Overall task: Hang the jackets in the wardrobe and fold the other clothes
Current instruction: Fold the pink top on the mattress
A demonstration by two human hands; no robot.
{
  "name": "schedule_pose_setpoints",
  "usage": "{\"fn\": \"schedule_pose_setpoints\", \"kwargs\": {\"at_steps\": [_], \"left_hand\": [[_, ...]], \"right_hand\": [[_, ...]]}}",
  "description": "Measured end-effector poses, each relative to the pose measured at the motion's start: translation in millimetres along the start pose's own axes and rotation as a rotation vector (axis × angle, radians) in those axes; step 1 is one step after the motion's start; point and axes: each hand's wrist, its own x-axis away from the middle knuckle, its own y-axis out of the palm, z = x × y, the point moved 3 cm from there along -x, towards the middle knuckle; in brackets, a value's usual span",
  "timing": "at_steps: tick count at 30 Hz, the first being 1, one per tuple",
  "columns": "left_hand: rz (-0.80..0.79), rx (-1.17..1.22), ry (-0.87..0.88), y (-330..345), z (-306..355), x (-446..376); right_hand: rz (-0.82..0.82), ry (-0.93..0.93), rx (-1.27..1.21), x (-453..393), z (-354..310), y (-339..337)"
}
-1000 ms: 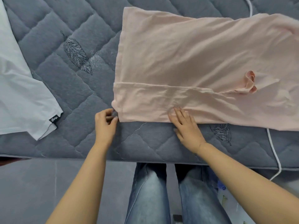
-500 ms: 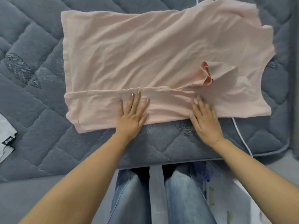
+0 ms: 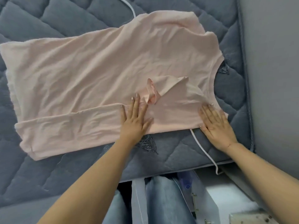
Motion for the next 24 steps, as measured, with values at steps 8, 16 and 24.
{"fn": "schedule_pose_setpoints", "kwargs": {"at_steps": [8,16,24], "left_hand": [[0.109,0.156,-0.156,-14.8,7.5,-3.4],[0.222,0.660,-0.446,-70.9,38.3,-42.0],[0.267,0.860,-0.226,-93.8,28.5,-24.6]], "right_hand": [[0.252,0.047,-0.195,-0.5,9.7,-16.0],[0.153,-0.085,-0.634,-123.2,-49.9,-110.9],[0.261,-0.374,-0.574,-140.5,-56.1,-138.8]]}}
